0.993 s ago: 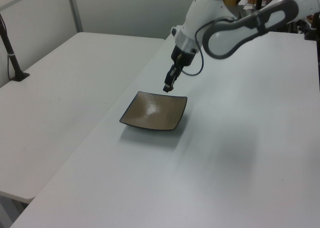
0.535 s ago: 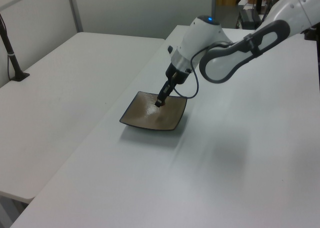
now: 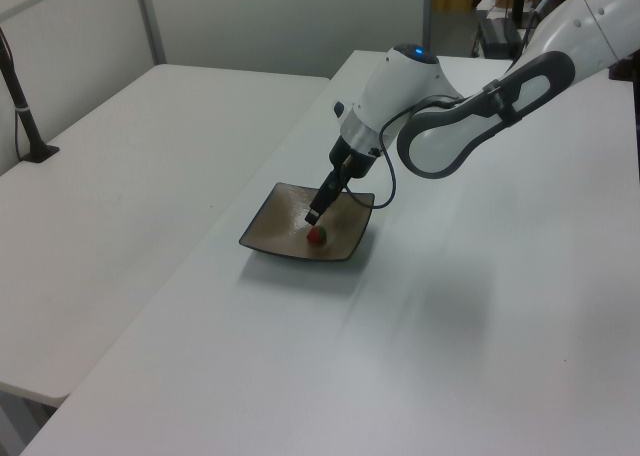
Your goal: Strawberries on a ceramic plate
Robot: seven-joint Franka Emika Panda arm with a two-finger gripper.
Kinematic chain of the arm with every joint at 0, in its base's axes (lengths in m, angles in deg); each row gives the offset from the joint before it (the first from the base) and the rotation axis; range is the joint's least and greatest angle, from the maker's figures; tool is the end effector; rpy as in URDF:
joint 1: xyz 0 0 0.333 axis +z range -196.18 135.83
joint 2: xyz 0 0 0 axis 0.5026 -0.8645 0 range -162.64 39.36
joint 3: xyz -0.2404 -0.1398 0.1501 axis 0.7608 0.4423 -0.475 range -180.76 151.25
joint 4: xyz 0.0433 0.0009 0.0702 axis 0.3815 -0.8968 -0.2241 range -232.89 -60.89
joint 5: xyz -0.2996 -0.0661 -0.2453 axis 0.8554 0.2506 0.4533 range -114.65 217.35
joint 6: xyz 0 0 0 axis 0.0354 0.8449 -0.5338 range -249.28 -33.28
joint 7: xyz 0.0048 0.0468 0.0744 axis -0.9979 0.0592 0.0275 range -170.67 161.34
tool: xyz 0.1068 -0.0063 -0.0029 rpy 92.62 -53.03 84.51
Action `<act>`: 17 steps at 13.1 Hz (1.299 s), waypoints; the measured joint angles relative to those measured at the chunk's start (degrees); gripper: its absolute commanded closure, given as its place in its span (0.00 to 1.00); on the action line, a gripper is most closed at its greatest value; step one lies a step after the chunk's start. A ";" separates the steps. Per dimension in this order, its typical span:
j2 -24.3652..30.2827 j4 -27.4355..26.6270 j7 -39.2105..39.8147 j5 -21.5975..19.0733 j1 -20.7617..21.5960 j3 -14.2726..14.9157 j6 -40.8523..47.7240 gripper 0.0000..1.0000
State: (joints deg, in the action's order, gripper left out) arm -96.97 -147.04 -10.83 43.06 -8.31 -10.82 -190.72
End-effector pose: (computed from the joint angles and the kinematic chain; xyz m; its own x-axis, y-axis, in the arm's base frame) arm 0.7037 0.2322 0.3417 0.8633 0.0614 0.5010 0.1467 -0.9802 -0.1328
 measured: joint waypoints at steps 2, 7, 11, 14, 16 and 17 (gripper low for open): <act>0.22 0.28 0.00 0.00 0.00 -0.01 -0.01 0.00; 7.92 -0.02 0.00 0.01 -1.16 0.03 14.23 0.00; 19.39 -0.15 0.00 0.24 -4.14 0.90 38.63 0.00; 25.76 -0.24 0.01 1.72 -5.80 1.87 51.19 0.00; 29.03 -0.31 -0.50 3.83 -6.12 2.18 58.47 0.00; 30.47 -0.40 -1.20 5.27 -6.18 2.22 62.00 0.00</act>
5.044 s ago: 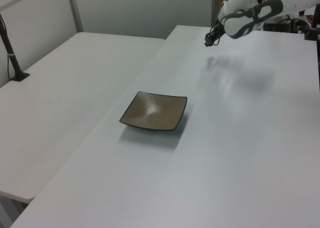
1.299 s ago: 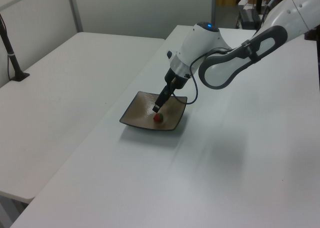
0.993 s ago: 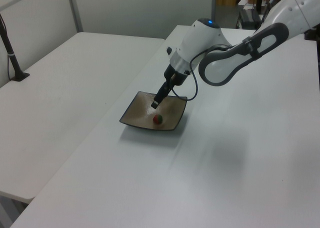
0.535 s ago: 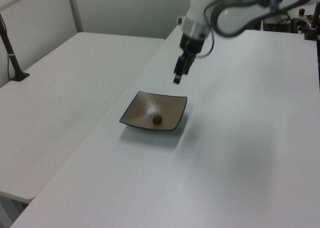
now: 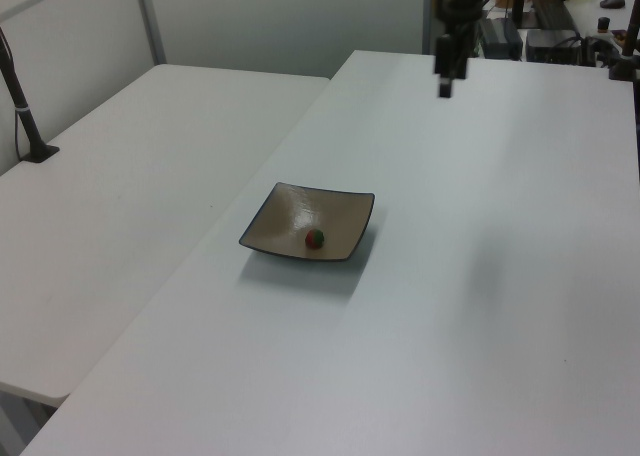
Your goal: Strawberries on a ceramic plate
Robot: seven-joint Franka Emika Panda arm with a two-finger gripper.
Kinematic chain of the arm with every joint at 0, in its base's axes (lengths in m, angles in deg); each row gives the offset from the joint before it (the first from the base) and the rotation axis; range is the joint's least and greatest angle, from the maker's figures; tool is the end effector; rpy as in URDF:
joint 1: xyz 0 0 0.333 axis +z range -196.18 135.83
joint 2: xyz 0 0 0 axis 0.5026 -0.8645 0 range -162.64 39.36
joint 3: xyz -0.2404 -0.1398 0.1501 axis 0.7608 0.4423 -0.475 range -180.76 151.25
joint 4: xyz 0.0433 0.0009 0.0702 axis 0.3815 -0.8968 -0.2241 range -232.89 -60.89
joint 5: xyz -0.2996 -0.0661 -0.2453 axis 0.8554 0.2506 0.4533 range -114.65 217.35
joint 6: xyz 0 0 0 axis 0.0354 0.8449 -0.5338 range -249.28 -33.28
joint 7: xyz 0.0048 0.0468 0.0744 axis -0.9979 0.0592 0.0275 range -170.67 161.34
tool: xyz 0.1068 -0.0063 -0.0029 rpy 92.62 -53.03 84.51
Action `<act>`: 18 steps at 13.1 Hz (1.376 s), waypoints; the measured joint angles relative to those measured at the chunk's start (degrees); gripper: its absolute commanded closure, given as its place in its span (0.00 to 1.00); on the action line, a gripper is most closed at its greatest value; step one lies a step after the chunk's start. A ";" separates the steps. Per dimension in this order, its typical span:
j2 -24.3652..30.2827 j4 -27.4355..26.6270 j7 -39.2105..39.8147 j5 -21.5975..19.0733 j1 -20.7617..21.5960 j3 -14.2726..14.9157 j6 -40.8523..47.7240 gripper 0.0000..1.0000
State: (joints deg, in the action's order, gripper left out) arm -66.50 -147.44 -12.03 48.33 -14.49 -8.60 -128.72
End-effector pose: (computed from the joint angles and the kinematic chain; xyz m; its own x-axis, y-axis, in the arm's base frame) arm 0.5758 0.1045 0.5788 0.9992 0.0341 -0.0220 0.0332 -0.9986 -0.0409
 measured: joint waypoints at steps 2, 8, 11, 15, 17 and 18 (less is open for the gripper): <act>2.20 -0.51 -0.77 1.84 -0.02 0.00 5.27 0.00; 3.86 -2.56 3.48 2.32 -6.07 -2.07 6.08 0.00; 3.98 -3.89 3.90 2.31 -8.37 -5.29 1.06 0.00; 3.97 -4.93 3.90 2.16 -8.71 -6.06 -6.43 0.00; 3.95 -5.14 3.90 1.09 -8.74 -6.06 -9.70 0.00; 3.94 -5.16 3.90 0.75 -8.75 -6.06 -9.85 0.00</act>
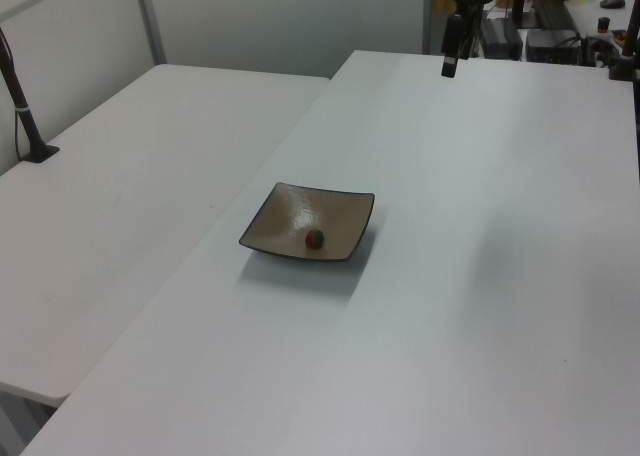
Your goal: Strawberries on a ceramic plate
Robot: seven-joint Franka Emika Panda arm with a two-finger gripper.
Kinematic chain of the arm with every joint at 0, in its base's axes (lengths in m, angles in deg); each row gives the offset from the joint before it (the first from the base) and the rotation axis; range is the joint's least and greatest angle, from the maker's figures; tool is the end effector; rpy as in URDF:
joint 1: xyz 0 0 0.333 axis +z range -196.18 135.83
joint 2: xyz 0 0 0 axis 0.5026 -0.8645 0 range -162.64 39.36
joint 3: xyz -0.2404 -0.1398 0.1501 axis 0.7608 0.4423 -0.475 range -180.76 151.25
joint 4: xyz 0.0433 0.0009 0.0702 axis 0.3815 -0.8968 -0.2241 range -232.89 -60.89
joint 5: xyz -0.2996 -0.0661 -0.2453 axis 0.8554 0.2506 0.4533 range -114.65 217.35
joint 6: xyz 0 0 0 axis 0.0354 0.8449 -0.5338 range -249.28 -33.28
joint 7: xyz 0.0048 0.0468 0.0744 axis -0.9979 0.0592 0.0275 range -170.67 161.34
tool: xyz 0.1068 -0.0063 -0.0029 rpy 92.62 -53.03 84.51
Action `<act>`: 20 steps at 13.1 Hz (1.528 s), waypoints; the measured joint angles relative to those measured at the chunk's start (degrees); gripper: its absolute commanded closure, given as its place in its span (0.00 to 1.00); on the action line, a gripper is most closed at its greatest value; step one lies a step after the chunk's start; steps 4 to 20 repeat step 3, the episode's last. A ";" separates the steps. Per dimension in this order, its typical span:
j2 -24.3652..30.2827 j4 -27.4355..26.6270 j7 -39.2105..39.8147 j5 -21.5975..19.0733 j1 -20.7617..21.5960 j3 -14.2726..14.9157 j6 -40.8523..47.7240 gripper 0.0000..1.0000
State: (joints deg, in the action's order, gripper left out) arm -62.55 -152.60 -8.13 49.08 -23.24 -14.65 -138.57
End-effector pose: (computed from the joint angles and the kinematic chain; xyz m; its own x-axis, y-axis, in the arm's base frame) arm 0.5755 0.0723 0.5912 0.9903 0.0480 0.1306 0.0546 -0.9974 -0.0473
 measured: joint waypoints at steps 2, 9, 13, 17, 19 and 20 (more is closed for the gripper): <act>0.00 -0.02 0.00 -0.21 -0.02 0.00 0.00 0.00; 0.00 -0.02 0.00 -0.22 -0.02 0.00 0.00 0.00; 0.00 -0.02 0.00 -0.22 -0.02 0.00 0.00 0.00; 0.00 -0.02 0.00 -0.22 -0.02 0.00 0.00 0.00; 0.00 -0.02 0.00 -0.22 -0.02 0.00 0.00 0.00; 0.00 -0.02 0.00 -0.22 -0.02 0.00 0.00 0.00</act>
